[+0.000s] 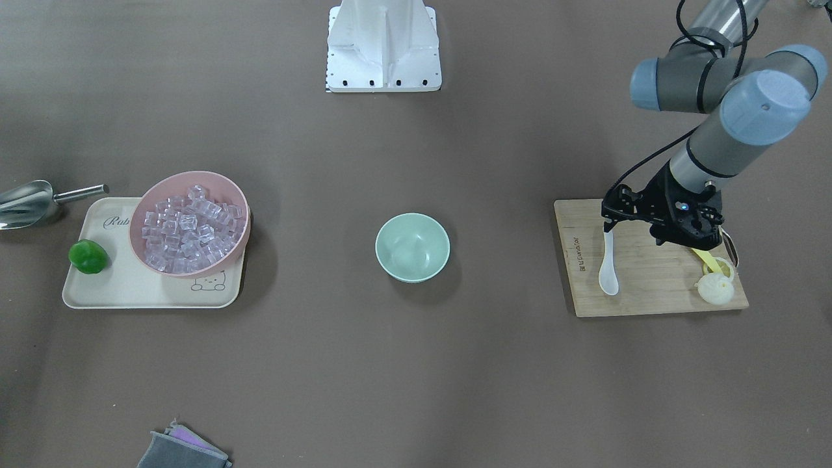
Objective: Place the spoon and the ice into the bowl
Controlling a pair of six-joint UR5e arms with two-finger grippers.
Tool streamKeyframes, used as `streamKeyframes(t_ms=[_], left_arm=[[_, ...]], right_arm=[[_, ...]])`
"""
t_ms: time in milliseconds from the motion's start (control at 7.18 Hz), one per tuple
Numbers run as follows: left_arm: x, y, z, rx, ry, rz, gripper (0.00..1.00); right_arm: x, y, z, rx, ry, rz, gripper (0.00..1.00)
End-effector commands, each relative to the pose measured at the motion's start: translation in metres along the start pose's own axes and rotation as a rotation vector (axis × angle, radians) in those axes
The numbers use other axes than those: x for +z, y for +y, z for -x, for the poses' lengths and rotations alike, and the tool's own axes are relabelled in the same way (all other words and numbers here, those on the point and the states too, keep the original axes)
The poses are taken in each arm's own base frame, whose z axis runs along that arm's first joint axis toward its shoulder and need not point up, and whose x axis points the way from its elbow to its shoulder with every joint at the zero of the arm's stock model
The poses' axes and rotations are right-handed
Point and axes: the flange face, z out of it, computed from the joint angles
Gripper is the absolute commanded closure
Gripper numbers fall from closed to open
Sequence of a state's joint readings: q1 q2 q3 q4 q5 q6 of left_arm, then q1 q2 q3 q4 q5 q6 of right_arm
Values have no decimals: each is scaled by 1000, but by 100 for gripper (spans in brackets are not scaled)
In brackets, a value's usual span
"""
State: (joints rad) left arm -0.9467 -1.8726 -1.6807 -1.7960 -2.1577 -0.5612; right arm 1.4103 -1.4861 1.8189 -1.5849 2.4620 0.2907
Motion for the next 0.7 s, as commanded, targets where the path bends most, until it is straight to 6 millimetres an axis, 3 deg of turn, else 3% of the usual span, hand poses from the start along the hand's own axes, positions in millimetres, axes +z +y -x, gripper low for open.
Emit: streamKeyframes(t_ms=[0, 278, 557], left_arm=[[34, 5, 4, -2, -9, 18, 3], [65, 5, 20, 15, 10, -1, 3], [63, 4, 18, -6, 16, -9, 14]], right_arm=[[2, -1, 4, -6, -1, 3, 0], [3, -2, 6, -13, -2, 5, 0], [4, -4, 10, -17, -2, 6, 0]])
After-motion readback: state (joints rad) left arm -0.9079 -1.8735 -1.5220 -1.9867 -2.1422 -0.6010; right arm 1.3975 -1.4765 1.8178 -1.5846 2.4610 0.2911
